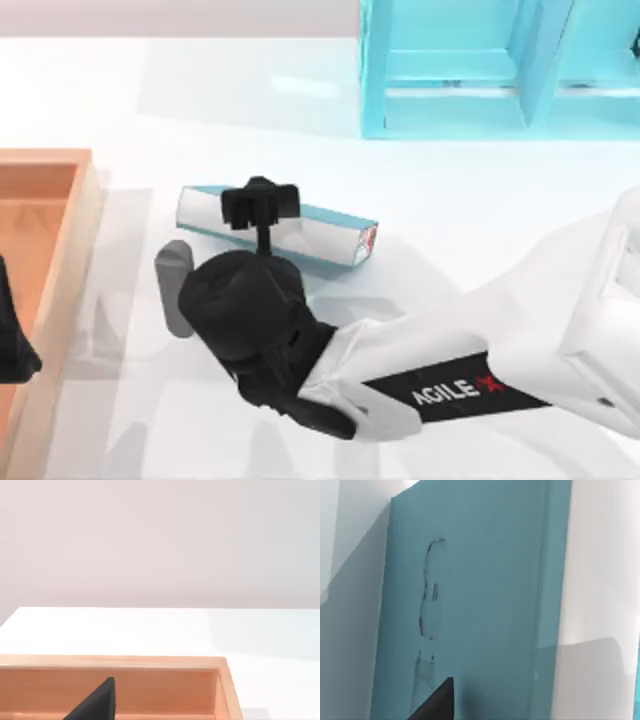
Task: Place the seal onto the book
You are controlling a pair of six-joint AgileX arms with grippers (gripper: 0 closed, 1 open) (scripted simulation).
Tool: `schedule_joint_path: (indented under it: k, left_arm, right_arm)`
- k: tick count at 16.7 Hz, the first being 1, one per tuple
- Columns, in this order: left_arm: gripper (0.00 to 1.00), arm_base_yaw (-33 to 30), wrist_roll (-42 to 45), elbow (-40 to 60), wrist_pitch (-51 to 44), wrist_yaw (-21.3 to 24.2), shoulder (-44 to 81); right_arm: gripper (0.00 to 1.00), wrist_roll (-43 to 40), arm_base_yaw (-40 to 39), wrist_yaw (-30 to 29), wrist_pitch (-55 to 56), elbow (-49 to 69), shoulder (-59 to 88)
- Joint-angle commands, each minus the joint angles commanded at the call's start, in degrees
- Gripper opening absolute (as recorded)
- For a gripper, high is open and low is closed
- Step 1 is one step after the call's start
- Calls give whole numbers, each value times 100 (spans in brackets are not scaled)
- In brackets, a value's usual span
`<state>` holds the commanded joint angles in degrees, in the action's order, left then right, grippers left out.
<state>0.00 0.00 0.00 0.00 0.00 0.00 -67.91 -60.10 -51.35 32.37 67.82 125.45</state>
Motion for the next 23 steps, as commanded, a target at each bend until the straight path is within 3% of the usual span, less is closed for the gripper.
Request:
schedule_joint_path:
  k: [10,18,23]
  left_arm:
    - [100,0,0,0,0,0,0]
    - [100,0,0,0,0,0,0]
    - [100,0,0,0,0,0,0]
  right_arm:
    - [100,178,-185,-199,-226,-97,-72]
    - [100,2091,-1824,-1517,-2012,-748,-853]
    - [100,2354,-2076,-1697,-2264,-823,-1001]
